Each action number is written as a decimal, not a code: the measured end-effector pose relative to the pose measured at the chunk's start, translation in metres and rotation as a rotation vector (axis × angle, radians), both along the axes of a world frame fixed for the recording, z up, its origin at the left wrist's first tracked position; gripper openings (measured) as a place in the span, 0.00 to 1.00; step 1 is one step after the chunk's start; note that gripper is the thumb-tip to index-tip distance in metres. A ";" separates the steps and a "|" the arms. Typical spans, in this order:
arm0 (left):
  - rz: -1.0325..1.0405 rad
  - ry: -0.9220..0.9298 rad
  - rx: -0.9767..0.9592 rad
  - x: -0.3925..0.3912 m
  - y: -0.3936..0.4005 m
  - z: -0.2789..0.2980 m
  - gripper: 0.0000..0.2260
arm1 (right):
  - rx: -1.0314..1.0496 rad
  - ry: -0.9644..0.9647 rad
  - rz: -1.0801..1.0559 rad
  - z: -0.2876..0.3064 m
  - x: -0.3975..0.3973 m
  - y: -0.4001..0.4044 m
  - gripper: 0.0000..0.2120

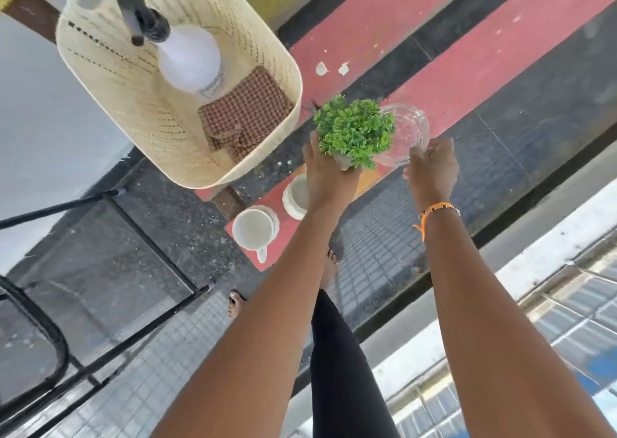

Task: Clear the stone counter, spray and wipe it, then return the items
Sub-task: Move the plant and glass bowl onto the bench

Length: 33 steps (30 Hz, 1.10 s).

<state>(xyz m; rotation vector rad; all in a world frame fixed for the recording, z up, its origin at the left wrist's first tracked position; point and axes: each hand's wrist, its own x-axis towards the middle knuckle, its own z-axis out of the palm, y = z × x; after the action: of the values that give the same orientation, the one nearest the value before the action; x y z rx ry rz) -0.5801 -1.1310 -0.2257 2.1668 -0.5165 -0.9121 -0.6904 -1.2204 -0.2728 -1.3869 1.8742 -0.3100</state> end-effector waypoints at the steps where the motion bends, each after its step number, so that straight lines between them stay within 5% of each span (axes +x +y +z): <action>1: -0.009 -0.013 0.036 0.000 -0.003 -0.003 0.36 | -0.003 -0.007 0.011 -0.003 0.001 -0.002 0.05; 12: 0.123 -0.045 -0.049 0.001 0.013 -0.010 0.31 | 0.049 -0.407 -0.371 0.005 0.030 0.086 0.14; 17: 0.268 0.167 -0.201 -0.008 0.028 -0.031 0.16 | -0.026 -0.529 -0.617 0.004 0.058 0.146 0.10; 21: 0.308 0.342 -0.226 -0.015 0.049 -0.052 0.20 | 0.067 -0.790 -0.880 -0.016 0.036 0.140 0.11; 27: 0.197 0.151 -0.218 -0.019 0.077 -0.055 0.23 | 0.220 -0.819 -0.837 0.000 0.030 0.133 0.14; 33: 0.315 0.208 -0.176 -0.021 0.086 -0.046 0.21 | 0.282 -0.679 -0.677 0.024 0.033 0.111 0.21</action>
<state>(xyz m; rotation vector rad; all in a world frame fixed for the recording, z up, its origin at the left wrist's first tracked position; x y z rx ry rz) -0.6015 -1.0451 -0.2715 1.8991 -0.1409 -0.8678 -0.6574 -1.1091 -0.2492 -0.3407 1.6464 -0.7141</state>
